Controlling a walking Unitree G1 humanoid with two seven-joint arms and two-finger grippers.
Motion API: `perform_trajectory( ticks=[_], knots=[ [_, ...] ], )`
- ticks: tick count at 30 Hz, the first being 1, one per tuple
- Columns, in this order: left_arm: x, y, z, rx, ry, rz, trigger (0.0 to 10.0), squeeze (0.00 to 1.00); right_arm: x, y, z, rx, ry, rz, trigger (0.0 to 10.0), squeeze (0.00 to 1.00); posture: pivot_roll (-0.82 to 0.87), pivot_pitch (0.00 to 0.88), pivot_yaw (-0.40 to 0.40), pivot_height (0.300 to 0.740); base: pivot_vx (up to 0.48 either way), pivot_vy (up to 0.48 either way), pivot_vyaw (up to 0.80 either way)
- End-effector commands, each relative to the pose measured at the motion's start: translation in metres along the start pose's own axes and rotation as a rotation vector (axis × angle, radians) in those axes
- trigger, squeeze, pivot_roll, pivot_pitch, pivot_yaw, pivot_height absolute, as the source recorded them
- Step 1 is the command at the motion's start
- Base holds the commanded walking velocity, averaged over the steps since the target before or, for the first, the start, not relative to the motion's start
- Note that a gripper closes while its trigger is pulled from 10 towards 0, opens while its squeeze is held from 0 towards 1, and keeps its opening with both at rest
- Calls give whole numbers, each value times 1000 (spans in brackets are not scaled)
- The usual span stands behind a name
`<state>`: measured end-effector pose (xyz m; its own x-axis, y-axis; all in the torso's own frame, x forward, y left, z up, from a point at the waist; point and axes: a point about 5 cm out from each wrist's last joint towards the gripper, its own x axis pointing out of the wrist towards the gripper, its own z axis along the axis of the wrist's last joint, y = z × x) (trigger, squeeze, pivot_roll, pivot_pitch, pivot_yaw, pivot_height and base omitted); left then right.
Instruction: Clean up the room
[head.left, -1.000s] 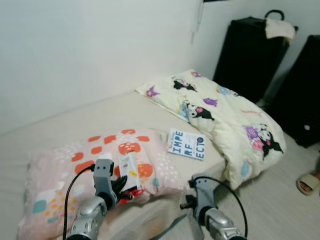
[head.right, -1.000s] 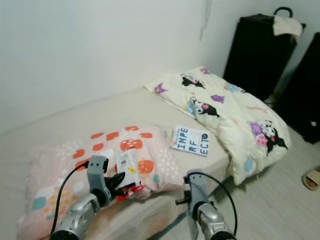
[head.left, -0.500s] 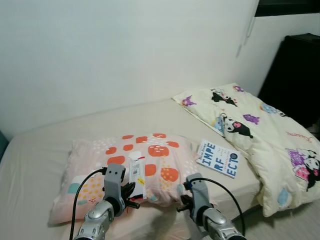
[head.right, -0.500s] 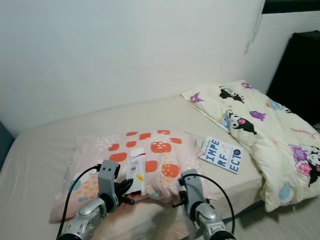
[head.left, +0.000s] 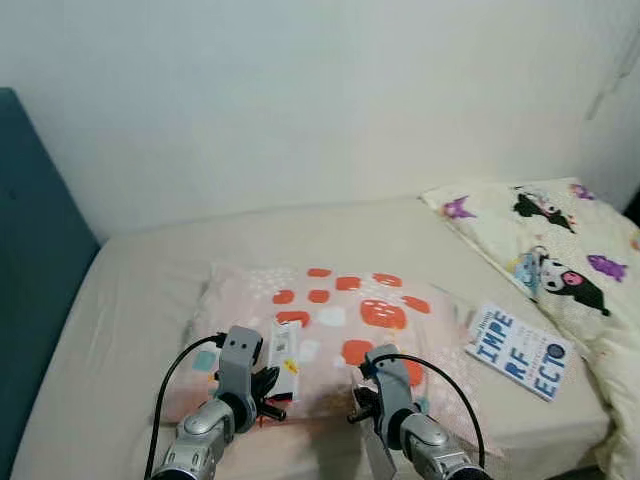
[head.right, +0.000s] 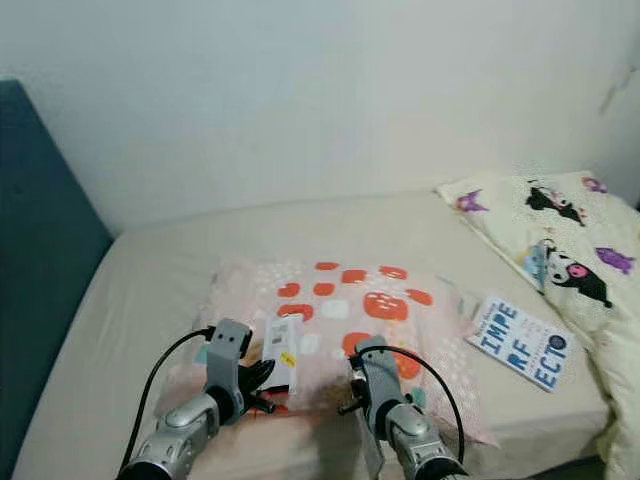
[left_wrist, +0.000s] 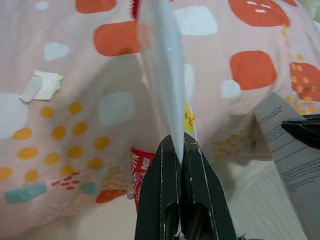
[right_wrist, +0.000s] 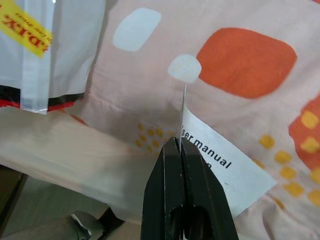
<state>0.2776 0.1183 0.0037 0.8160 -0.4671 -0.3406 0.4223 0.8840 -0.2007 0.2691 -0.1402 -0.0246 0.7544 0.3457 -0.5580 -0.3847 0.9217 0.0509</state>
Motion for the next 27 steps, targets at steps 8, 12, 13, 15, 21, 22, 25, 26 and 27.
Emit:
perform_trajectory(
  ticks=[8, 12, 13, 15, 21, 22, 25, 26, 27],
  knots=[
    [0, 1, -4, 10, 22, -8, 10000, 0, 0, 4, -4, -8, 5, 20, 10000, 0, 0, 19, -31, 732, 0, 0, 663],
    [0, 1, -4, 7, 25, -11, 10000, 0, 0, 5, -1, -15, -21, 22, 10000, 0, -1, 22, -28, 732, 0, 0, 663],
    [0, 1, -3, 8, 24, -12, 10000, 0, 0, 5, 0, -16, -28, 23, 10000, 0, -1, 22, -27, 732, 0, 0, 663],
    [0, 1, -3, 9, 23, -12, 10000, 0, 0, 6, 1, -16, -32, 26, 10000, 0, -1, 22, -25, 732, 0, 0, 663],
    [0, 2, -2, 12, 23, -15, 10000, 0, 1, 7, 2, -25, -36, 38, 10000, 0, 0, 23, -24, 732, 0, 0, 663],
    [0, 2, -2, 12, 23, -15, 10000, 0, 1, 7, 2, -25, -37, 39, 10000, 0, 0, 23, -24, 732, 0, 0, 663],
    [0, 1, -2, 12, 22, -17, 10000, 0, 1, 7, 2, -26, -37, 40, 10000, 0, 0, 22, -25, 732, 0, 0, 663],
    [0, 1, -2, 12, 22, -17, 10000, 0, 1, 7, 2, -26, -37, 40, 10000, 0, 0, 22, -25, 732, 0, 0, 663],
    [0, 1, -2, 11, 20, -18, 10000, 0, 1, 8, 2, -27, -38, 41, 10000, 0, -1, 23, -25, 732, 0, 0, 663]
  ],
)
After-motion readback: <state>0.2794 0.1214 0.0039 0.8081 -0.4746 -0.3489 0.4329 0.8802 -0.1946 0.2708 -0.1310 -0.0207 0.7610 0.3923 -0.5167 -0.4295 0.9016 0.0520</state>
